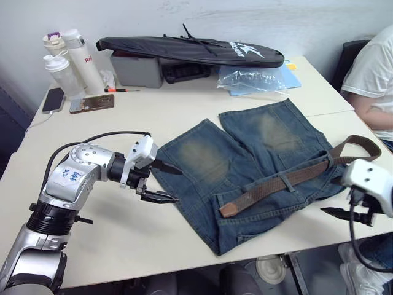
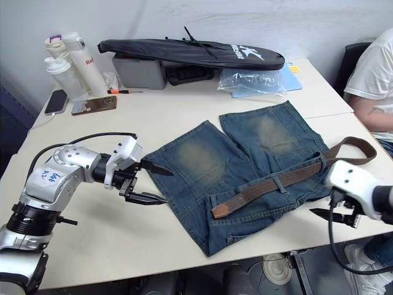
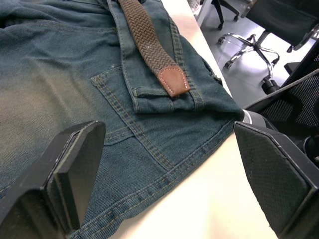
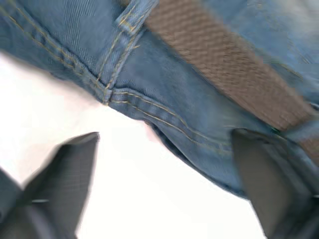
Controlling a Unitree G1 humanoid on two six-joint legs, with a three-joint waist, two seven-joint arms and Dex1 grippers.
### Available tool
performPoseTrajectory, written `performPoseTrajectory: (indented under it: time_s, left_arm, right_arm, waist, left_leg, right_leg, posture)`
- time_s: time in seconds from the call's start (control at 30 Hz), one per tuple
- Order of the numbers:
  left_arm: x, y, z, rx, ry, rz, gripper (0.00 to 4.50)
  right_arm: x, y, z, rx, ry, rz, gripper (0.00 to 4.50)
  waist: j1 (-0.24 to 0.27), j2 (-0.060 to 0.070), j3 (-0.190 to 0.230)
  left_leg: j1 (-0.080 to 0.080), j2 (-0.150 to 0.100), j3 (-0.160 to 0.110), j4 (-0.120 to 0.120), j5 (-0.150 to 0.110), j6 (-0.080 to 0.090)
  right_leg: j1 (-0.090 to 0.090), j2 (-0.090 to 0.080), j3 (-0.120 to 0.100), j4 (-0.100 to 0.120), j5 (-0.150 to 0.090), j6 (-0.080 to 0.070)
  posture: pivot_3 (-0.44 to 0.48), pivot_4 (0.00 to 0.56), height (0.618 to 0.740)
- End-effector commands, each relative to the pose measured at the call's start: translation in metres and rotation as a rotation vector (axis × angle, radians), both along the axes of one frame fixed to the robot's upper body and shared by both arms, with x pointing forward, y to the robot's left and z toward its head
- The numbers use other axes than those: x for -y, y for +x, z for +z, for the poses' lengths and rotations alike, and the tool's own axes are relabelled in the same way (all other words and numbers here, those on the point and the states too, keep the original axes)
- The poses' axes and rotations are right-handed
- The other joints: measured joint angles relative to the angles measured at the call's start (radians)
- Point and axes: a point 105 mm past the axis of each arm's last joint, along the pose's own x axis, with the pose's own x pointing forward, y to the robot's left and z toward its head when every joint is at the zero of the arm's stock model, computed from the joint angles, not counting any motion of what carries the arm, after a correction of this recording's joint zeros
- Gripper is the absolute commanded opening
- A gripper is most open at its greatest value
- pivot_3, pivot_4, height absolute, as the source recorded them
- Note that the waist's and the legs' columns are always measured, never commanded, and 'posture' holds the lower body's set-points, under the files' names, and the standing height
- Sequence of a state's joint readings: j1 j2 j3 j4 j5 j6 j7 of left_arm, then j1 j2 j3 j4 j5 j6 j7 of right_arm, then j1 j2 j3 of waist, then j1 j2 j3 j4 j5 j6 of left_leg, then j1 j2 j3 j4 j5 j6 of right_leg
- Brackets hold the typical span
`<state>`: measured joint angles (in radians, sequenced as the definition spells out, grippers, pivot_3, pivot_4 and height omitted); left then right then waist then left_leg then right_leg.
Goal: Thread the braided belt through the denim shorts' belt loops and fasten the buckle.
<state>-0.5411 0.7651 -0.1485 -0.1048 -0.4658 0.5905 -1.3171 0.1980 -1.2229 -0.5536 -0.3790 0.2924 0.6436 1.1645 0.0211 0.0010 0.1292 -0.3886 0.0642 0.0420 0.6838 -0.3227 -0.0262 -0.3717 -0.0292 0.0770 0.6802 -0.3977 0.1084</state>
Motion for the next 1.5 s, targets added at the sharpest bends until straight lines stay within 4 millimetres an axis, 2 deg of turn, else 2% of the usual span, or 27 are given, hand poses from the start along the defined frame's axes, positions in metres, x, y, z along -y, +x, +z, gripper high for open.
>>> performPoseTrajectory:
  time_s: [0.03, 0.17, 0.2, 0.23, 0.27, 0.3, 0.33, 0.37, 0.4, 0.43, 0.5, 0.63, 0.73, 0.8, 0.9, 1.07, 1.13, 1.17, 1.23, 1.33, 1.5]
  left_arm:
    - [-0.001, -0.001, 0.008, 0.023, -0.01, -0.007, 4.5]
    - [0.003, -0.002, 0.008, 0.021, -0.019, -0.01, 4.5]
    - [0.004, -0.002, 0.008, 0.02, -0.02, -0.01, 4.5]
    - [0.005, -0.003, 0.008, 0.02, -0.022, -0.01, 4.5]
    - [0.005, -0.004, 0.008, 0.019, -0.023, -0.01, 4.5]
    - [0.005, -0.005, 0.009, 0.014, -0.025, -0.009, 4.5]
    - [0.005, -0.006, 0.009, 0.011, -0.027, -0.008, 4.5]
    - [0.005, -0.008, 0.008, 0.006, -0.027, -0.008, 4.5]
    - [0.004, -0.01, 0.008, -0.001, -0.027, -0.008, 4.5]
    - [0.004, -0.014, 0.007, -0.014, -0.024, -0.012, 4.5]
    - [0.004, -0.025, 0.003, -0.042, -0.013, -0.03, 4.5]
    - [0.005, -0.041, -0.004, -0.072, 0.006, -0.056, 4.5]
    - [0.01, -0.047, -0.009, -0.07, 0.008, -0.061, 4.5]
    - [0.012, -0.048, -0.011, -0.062, 0.007, -0.06, 4.5]
    - [0.017, -0.047, -0.012, -0.057, -0.002, -0.065, 4.5]
    - [0.02, -0.045, -0.012, -0.057, -0.018, -0.061, 4.5]
    - [0.021, -0.044, -0.012, -0.058, -0.029, -0.049, 4.5]
    - [0.022, -0.045, -0.012, -0.061, -0.031, -0.048, 4.5]
    - [0.022, -0.048, -0.014, -0.068, -0.03, -0.053, 4.5]
    - [0.022, -0.048, -0.016, -0.051, -0.023, -0.049, 4.5]
    - [0.026, -0.045, -0.015, -0.027, -0.04, -0.044, 4.5]
  right_arm:
    - [-0.019, 0.002, 0.023, 0.084, 0.117, 0.001, 4.44]
    - [-0.036, 0.005, 0.017, 0.106, 0.189, 0.01, 4.44]
    - [-0.039, 0.005, 0.015, 0.103, 0.215, 0.002, 4.44]
    - [-0.042, 0.005, 0.011, 0.093, 0.231, -0.001, 4.44]
    - [-0.045, 0.004, 0.008, 0.085, 0.239, 0.003, 4.44]
    - [-0.047, 0.003, 0.004, 0.071, 0.248, 0.003, 4.44]
    - [-0.049, 0.002, 0.002, 0.061, 0.254, 0.001, 4.44]
    - [-0.05, 0.002, -0.001, 0.044, 0.28, -0.023, 4.44]
    - [-0.052, 0.0, -0.003, 0.035, 0.275, -0.017, 4.44]
    - [-0.057, -0.003, -0.003, 0.02, 0.279, 0.002, 4.44]
    - [-0.066, -0.009, -0.001, -0.005, 0.307, 0.036, 4.44]
    - [-0.079, -0.022, -0.004, -0.068, 0.431, 0.011, 4.44]
    - [-0.092, -0.045, -0.017, -0.185, 0.657, -0.043, 4.44]
    - [-0.097, -0.053, -0.02, -0.211, 0.747, -0.075, 4.44]
    - [-0.1, -0.06, -0.03, -0.205, 0.711, -0.108, 4.44]
    - [-0.097, -0.046, -0.027, -0.078, 0.618, -0.119, 4.44]
    - [-0.096, -0.044, -0.028, -0.054, 0.568, -0.112, 4.44]
    - [-0.094, -0.045, -0.031, -0.075, 0.58, -0.137, 4.44]
    - [-0.093, -0.047, -0.033, -0.085, 0.589, -0.15, 4.44]
    - [-0.089, -0.05, -0.031, -0.09, 0.698, -0.203, 4.44]
    - [-0.086, -0.064, -0.028, -0.141, 1.049, -0.338, 4.44]
  waist:
    - [-0.003, -0.001, 0.001]
    - [-0.002, -0.001, 0.002]
    - [-0.007, 0.002, 0.006]
    - [-0.018, 0.008, 0.01]
    - [-0.025, 0.01, 0.013]
    - [-0.027, 0.013, 0.015]
    - [-0.028, 0.012, 0.015]
    - [-0.028, 0.016, 0.012]
    - [-0.015, 0.017, 0.011]
    - [-0.002, 0.018, 0.011]
    - [0.011, 0.017, 0.013]
    - [0.011, 0.014, 0.015]
    - [0.017, 0.012, 0.015]
    - [0.019, 0.013, 0.015]
    - [0.019, 0.015, 0.017]
    - [0.012, 0.014, 0.018]
    - [0.004, 0.012, 0.02]
    - [0.002, 0.011, 0.021]
    - [0.004, 0.017, 0.022]
    - [0.018, 0.014, 0.026]
    - [0.04, 0.015, 0.029]
  left_leg:
    - [0.001, 0.0, 0.0, 0.0, 0.0, 0.0]
    - [0.001, 0.001, 0.0, -0.001, 0.0, 0.0]
    - [-0.004, -0.001, -0.005, -0.003, 0.0, 0.001]
    - [-0.005, -0.005, -0.011, -0.003, 0.001, 0.001]
    - [-0.004, -0.014, -0.032, -0.005, 0.004, 0.004]
    - [-0.005, -0.022, -0.046, -0.007, 0.008, 0.004]
    - [-0.005, -0.033, -0.06, -0.01, 0.013, 0.007]
    - [-0.009, -0.045, -0.072, -0.016, 0.02, 0.007]
    - [-0.012, -0.048, -0.082, -0.017, 0.031, 0.007]
    - [-0.017, -0.049, -0.085, -0.018, 0.036, -0.005]
    - [-0.019, -0.052, -0.084, -0.018, 0.039, -0.008]
    - [-0.016, -0.052, -0.083, -0.019, 0.037, -0.005]
    - [-0.016, -0.051, -0.085, -0.02, 0.036, -0.003]
    - [-0.016, -0.051, -0.087, -0.021, 0.036, -0.004]
    - [-0.017, -0.052, -0.086, -0.021, 0.036, -0.004]
    - [-0.016, -0.051, -0.082, -0.022, 0.036, -0.003]
    - [-0.019, -0.062, -0.087, -0.027, 0.038, 0.001]
    - [-0.018, -0.069, -0.093, -0.032, 0.043, 0.007]
    - [-0.018, -0.079, -0.105, -0.038, 0.05, 0.011]
    - [-0.017, -0.074, -0.108, -0.037, 0.056, -0.002]
    - [-0.017, -0.074, -0.107, -0.037, 0.056, -0.004]
  right_leg:
    - [0.001, 0.0, 0.0, 0.0, 0.0, 0.0]
    - [0.001, 0.001, 0.0, -0.001, 0.0, 0.0]
    - [0.007, -0.002, -0.003, -0.004, 0.0, 0.0]
    - [0.018, -0.007, -0.02, -0.012, 0.0, 0.0]
    - [0.034, -0.019, -0.048, -0.02, -0.001, -0.001]
    - [0.043, -0.034, -0.069, -0.022, -0.003, -0.003]
    - [0.049, -0.042, -0.086, -0.024, -0.004, -0.004]
    - [0.051, -0.056, -0.104, -0.024, -0.006, -0.004]
    - [0.044, -0.066, -0.118, -0.018, -0.007, -0.002]
    - [0.037, -0.068, -0.114, -0.016, -0.005, 0.001]
    - [0.037, -0.069, -0.114, -0.019, -0.004, 0.004]
    - [0.047, -0.07, -0.115, -0.027, -0.003, 0.005]
    - [0.05, -0.072, -0.113, -0.033, -0.003, 0.005]
    - [0.05, -0.071, -0.113, -0.033, -0.003, 0.005]
    - [0.049, -0.071, -0.114, -0.032, -0.003, 0.005]
    - [0.049, -0.069, -0.115, -0.034, -0.004, 0.004]
    - [0.056, -0.077, -0.13, -0.038, -0.004, 0.003]
    - [0.06, -0.087, -0.145, -0.038, -0.005, 0.005]
    - [0.067, -0.105, -0.176, -0.04, -0.005, 0.009]
    - [0.066, -0.104, -0.178, -0.043, -0.003, 0.013]
    - [0.067, -0.104, -0.178, -0.047, -0.002, 0.014]
  posture:
    - [0.0, 0.15, 0.645]
    - [0.0, 0.15, 0.645]
    - [0.0, 0.15, 0.645]
    - [0.0, 0.15, 0.645]
    - [0.0, 0.15, 0.645]
    - [0.0, 0.15, 0.645]
    - [0.0, 0.15, 0.645]
    - [0.0, 0.15, 0.645]
    - [0.0, 0.15, 0.645]
    - [0.0, 0.15, 0.645]
    - [0.0, 0.15, 0.645]
    - [0.0, 0.15, 0.645]
    - [0.0, 0.15, 0.645]
    - [0.0, 0.15, 0.645]
    - [0.0, 0.15, 0.645]
    - [0.0, 0.15, 0.647]
    - [0.0, 0.15, 0.651]
    - [0.0, 0.15, 0.652]
    - [0.0, 0.15, 0.652]
    - [0.0, 0.15, 0.652]
    - [0.0, 0.15, 0.652]
